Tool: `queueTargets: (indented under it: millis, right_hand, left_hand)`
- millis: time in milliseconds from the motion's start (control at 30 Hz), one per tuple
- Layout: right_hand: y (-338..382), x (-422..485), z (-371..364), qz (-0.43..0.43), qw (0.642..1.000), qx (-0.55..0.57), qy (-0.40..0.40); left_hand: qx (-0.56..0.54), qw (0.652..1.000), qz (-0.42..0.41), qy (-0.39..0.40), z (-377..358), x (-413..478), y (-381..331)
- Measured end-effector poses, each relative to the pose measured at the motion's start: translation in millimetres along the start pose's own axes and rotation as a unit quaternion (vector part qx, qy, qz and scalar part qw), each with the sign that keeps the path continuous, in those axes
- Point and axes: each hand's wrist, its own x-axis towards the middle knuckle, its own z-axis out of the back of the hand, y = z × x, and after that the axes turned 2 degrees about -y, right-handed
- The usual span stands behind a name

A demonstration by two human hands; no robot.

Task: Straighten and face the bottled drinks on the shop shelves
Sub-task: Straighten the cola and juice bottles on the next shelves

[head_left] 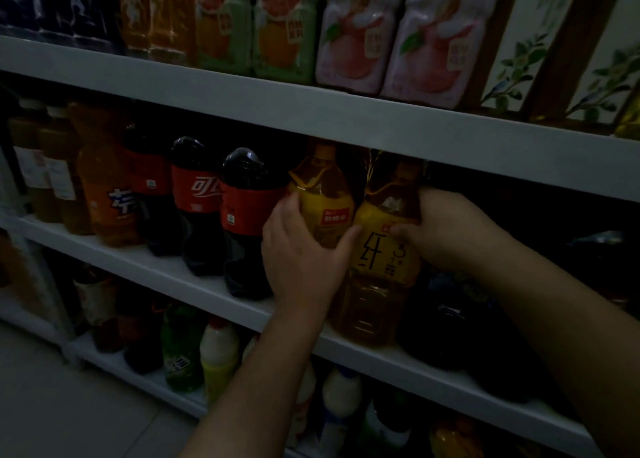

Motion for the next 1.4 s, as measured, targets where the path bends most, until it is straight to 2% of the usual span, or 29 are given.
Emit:
queueTargets:
  millis: [167,300,433,567,700,833,867,933,1000,1033,1100,1133,1267,1333,1400]
  right_hand:
    - [-10.4,-25.9,-8.5,0.042,0.994,-0.029,-0.095]
    - [-25.2,-42.1,-14.1,0.067,0.991,0.013,-0.113]
    - [-30.1,-53.1,-20.0,0.096,0.979,0.009,-0.181]
    - [-18.2,-60.2,-20.5,0.162,0.962,0.049,-0.214]
    - [3.8,-48.4,-20.5,0.200,0.961,0.092,-0.165]
    - [51.5,-11.5,-19.8,0.090,0.962,0.256,-0.033]
    - [63.1,-0.5,-23.2,0.057,0.955,0.290,-0.005]
    - [81.9,21.5,-28.7,0.009,0.937,0.346,0.037]
    - [93.9,36.9,-28.2,-0.030,0.912,0.399,0.087]
    - [97.2,42.8,-26.9,-0.051,0.903,0.412,0.110]
    - [101.1,48.7,-25.8,-0.073,0.904,0.401,0.132]
    - [101.6,50.9,-26.7,-0.073,0.915,0.374,0.129]
    - [103.5,55.3,-26.9,-0.020,0.982,0.169,0.086]
    - [104.0,56.6,-22.8,0.002,0.995,0.074,0.072]
    - [102.8,56.8,-20.6,-0.006,0.995,0.056,0.077]
  left_hand:
    - [0.015,0.999,-0.001,0.050,0.4,38.9,-8.5]
    - [0.060,0.994,-0.053,0.075,9.1,55.4,-1.4]
    - [0.115,0.979,-0.115,0.120,14.9,66.6,4.9]
    - [0.101,0.973,-0.140,0.151,23.0,76.9,11.8]
    - [0.073,0.961,-0.202,0.176,32.9,87.7,18.1]
    - [0.012,0.950,-0.219,0.224,48.9,95.0,23.9]
    - [0.004,0.953,-0.215,0.214,52.7,91.4,23.9]
    - [0.004,0.971,-0.196,0.136,54.6,71.9,25.4]
    - [-0.004,0.991,-0.120,0.066,51.4,35.8,24.9]
    - [-0.007,0.995,-0.075,0.068,47.5,16.3,24.8]
    - [0.013,0.994,0.002,0.107,33.3,-18.1,28.0]
    - [0.037,0.991,0.023,0.128,25.2,-31.4,29.4]
    - [0.111,0.979,0.019,0.171,3.6,-57.3,34.8]
    - [0.124,0.976,0.026,0.176,-0.5,-57.3,44.8]
    - [0.132,0.974,0.020,0.182,-1.3,-54.2,54.6]
